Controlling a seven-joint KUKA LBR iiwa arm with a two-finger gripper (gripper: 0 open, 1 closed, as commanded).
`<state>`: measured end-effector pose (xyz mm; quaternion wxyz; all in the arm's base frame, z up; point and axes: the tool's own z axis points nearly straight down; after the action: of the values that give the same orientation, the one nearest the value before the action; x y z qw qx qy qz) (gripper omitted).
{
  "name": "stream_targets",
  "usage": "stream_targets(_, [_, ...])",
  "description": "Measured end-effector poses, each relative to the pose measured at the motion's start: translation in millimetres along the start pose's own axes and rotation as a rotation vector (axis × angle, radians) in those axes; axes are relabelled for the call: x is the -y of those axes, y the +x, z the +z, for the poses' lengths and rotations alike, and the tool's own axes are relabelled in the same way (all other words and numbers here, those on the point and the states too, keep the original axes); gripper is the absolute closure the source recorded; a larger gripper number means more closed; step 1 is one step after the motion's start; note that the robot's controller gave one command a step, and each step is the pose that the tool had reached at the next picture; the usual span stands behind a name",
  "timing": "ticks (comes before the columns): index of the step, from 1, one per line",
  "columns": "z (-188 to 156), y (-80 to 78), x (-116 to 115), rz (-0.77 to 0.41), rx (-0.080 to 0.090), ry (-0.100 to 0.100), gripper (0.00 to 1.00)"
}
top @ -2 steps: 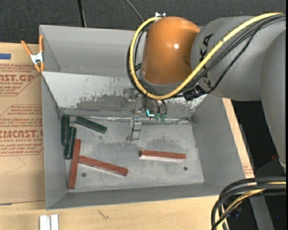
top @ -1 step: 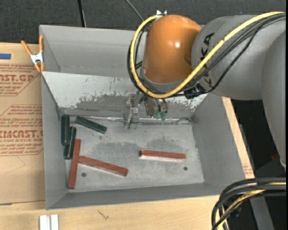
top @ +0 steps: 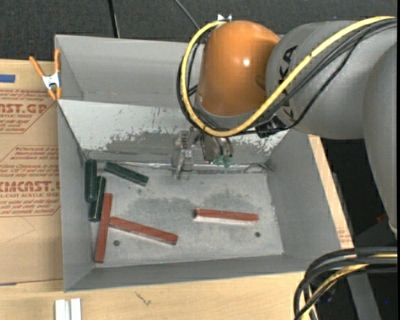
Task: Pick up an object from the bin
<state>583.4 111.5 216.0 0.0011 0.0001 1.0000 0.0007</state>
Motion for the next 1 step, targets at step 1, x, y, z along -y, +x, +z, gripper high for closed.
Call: stream_targets(1, [16.1, 16.7, 0.1, 0.124, 0.007, -0.001, 1.00])
